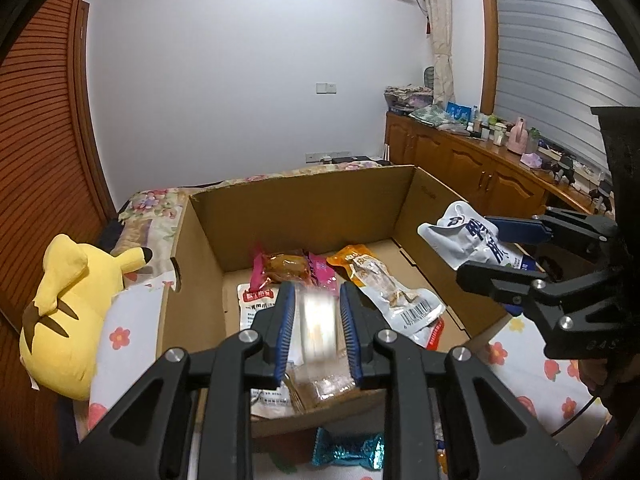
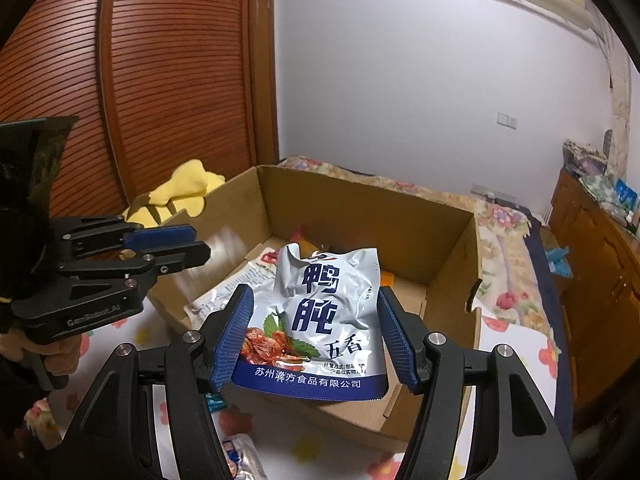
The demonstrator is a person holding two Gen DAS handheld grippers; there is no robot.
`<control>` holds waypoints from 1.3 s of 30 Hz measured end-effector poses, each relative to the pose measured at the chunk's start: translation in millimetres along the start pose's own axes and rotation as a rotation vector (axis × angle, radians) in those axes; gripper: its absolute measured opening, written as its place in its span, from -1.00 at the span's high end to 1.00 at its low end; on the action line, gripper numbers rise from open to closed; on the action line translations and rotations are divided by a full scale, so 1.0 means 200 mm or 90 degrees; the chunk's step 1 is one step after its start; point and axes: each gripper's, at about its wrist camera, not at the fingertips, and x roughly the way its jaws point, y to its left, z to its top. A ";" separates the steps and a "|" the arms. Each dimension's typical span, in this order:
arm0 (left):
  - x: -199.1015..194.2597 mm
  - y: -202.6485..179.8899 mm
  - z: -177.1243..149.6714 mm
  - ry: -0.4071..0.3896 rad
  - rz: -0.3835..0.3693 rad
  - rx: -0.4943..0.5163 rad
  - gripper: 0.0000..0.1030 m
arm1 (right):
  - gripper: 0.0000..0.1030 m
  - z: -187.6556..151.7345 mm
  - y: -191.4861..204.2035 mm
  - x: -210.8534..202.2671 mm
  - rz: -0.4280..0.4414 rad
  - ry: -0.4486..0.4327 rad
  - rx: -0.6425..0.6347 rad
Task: Organize snacks
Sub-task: 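Carry both snacks over the cardboard box and open both tools to drop them, then move both open tools back toward the remaining snacks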
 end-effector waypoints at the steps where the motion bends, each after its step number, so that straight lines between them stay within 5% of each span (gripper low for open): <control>1: 0.00 0.00 0.00 0.000 0.001 0.000 0.52 | -0.25 0.01 -0.01 0.01 0.001 -0.001 0.005; 21: -0.06 0.01 -0.05 -0.007 -0.010 -0.013 0.39 | -0.27 0.01 -0.09 0.05 -0.011 -0.003 0.059; 39: -0.47 -0.09 -0.20 -0.046 0.007 0.006 0.33 | -0.28 -0.06 0.16 -0.36 -0.021 -0.049 0.026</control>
